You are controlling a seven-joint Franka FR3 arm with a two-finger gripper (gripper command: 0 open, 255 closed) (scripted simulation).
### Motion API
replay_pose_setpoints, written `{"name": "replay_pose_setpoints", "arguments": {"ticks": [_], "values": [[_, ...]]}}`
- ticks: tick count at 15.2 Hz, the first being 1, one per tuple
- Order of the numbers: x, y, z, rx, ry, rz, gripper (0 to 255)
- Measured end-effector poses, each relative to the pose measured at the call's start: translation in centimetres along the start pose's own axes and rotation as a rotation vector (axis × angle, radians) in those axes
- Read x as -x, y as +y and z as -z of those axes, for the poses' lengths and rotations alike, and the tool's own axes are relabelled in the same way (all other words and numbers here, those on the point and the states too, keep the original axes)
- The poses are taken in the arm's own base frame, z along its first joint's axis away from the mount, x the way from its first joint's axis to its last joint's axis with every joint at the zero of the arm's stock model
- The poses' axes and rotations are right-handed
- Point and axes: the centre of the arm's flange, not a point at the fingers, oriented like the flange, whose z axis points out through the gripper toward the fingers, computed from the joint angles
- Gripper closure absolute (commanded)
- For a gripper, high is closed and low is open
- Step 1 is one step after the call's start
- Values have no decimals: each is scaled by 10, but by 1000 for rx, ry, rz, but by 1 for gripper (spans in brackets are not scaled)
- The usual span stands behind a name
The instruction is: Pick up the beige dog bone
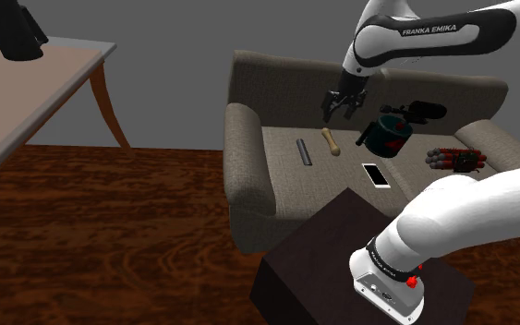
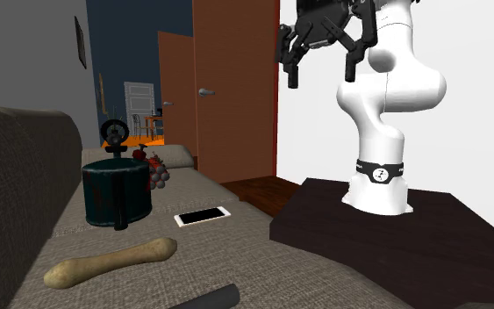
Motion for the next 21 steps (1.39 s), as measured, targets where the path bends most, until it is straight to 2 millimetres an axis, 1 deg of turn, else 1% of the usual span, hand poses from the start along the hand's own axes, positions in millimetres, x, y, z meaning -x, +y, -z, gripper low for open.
{"name": "replay_pose_setpoints", "arguments": {"ticks": [1,4,5,7,9,21], "values": [[-7,12,-6,-3,0,-10,0],[-28,34,-28,-13,-1,-38,0],[-35,45,-37,-16,-1,-48,0],[-50,61,-53,-23,-2,-66,0],[-69,79,-68,-29,-2,-85,0],[-145,181,-162,-66,-7,-198,0]]}}
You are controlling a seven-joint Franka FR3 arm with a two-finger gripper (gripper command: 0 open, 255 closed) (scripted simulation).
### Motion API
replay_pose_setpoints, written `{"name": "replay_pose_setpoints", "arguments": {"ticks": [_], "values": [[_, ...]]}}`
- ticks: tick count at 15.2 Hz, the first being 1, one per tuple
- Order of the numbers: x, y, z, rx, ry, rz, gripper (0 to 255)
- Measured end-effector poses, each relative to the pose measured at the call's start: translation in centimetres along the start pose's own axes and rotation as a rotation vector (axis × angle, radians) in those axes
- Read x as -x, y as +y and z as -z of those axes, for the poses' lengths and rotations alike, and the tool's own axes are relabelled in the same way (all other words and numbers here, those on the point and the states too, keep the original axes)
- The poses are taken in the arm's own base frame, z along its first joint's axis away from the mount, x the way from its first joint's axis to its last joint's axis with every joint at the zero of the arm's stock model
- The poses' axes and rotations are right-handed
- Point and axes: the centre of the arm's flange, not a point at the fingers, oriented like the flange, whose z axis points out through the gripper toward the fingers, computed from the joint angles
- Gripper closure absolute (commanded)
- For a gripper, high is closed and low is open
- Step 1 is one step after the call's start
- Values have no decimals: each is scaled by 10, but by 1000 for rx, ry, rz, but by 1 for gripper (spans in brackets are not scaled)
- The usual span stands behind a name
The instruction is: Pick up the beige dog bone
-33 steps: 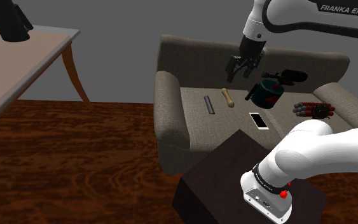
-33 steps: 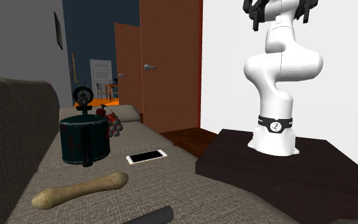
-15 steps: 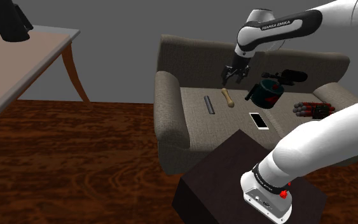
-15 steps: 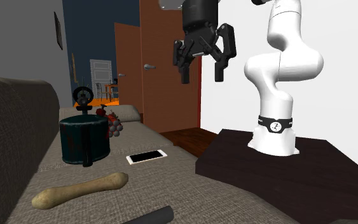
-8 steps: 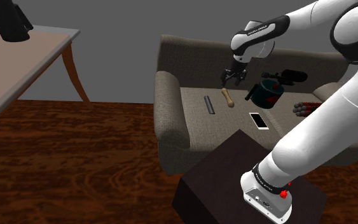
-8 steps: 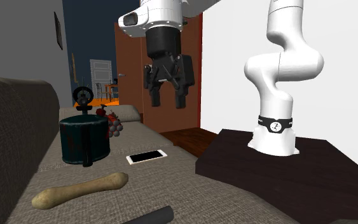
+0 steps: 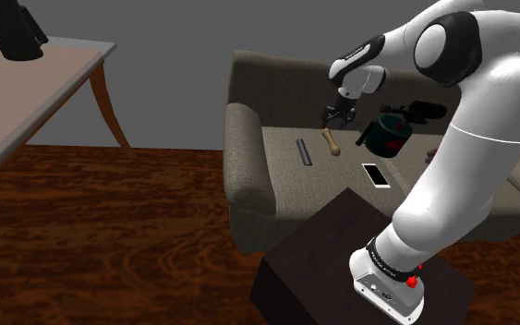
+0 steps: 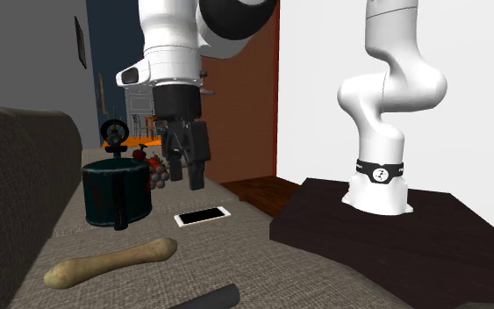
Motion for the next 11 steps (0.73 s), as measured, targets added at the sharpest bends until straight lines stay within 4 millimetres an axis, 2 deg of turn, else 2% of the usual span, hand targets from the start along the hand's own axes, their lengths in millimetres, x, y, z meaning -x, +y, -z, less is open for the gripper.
{"name": "replay_pose_setpoints", "arguments": {"ticks": [11], "values": [[-80,96,-84,-35,-4,-104,0]]}}
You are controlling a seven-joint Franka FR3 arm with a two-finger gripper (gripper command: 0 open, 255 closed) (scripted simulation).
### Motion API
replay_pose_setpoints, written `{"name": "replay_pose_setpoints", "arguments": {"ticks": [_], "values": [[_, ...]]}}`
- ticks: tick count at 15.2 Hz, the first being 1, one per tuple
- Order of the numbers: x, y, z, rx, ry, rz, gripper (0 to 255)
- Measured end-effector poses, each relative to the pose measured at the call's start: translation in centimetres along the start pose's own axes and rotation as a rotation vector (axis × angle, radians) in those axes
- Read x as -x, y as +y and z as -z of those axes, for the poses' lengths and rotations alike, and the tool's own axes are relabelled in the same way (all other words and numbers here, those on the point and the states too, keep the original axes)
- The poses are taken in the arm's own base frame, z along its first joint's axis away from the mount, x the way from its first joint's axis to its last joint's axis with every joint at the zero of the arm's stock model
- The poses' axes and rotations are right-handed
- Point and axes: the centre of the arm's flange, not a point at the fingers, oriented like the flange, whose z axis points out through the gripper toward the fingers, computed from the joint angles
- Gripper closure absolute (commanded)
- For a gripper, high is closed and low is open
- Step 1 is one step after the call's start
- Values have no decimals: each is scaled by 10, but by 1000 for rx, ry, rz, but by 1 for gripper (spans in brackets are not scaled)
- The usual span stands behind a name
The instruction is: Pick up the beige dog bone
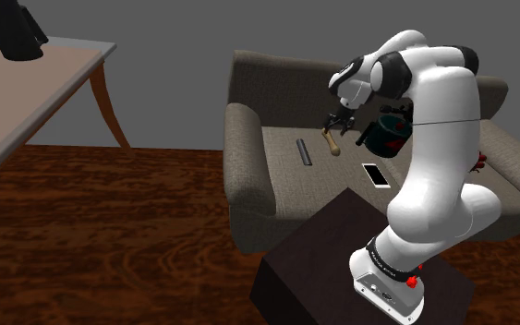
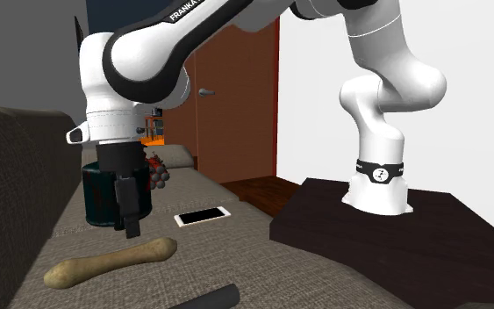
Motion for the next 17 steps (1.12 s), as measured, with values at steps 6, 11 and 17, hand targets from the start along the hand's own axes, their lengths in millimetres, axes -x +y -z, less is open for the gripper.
{"name": "replay_pose_setpoints", "arguments": {"ticks": [6,11,17], "values": [[-25,26,-37,-11,-1,-30,0],[-26,30,-64,-12,-2,-31,0],[-27,29,-67,-11,-1,-31,255]]}}
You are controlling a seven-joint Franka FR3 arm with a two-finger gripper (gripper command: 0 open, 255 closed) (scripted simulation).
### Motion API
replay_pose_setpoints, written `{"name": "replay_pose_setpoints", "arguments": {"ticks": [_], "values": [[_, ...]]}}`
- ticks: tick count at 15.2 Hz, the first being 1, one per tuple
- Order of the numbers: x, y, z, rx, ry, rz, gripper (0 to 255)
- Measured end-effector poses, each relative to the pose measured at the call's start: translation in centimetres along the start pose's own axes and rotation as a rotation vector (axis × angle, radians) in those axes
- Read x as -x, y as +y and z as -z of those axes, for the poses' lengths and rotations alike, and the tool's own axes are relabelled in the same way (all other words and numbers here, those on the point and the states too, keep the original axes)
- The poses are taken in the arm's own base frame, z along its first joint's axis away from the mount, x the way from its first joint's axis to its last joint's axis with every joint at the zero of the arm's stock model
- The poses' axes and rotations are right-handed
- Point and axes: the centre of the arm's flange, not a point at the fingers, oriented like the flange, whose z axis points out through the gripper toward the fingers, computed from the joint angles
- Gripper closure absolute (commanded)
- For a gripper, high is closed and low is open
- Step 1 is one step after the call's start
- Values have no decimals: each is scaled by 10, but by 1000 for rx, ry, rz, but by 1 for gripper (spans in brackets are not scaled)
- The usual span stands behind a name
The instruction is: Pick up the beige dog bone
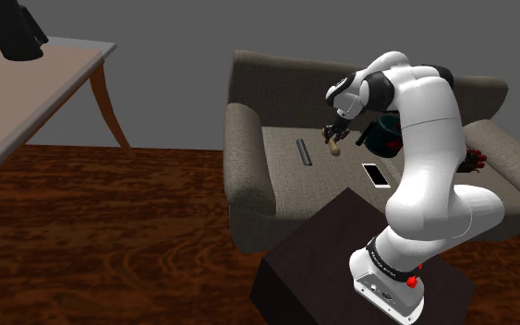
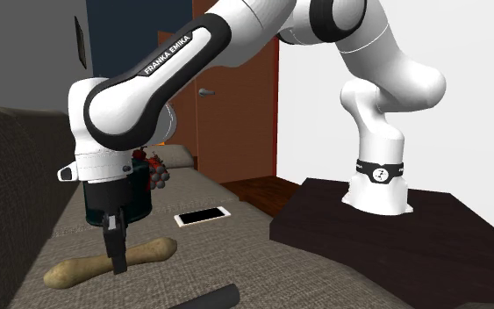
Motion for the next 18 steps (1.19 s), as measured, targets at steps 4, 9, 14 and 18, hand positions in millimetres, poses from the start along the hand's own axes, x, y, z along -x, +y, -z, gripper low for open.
{"name": "replay_pose_setpoints", "arguments": {"ticks": [4,9,14,18], "values": [[0,0,0,0,0,0,255],[0,-1,16,0,0,1,255],[2,-5,41,0,0,1,255],[4,-8,63,0,0,1,255]]}}
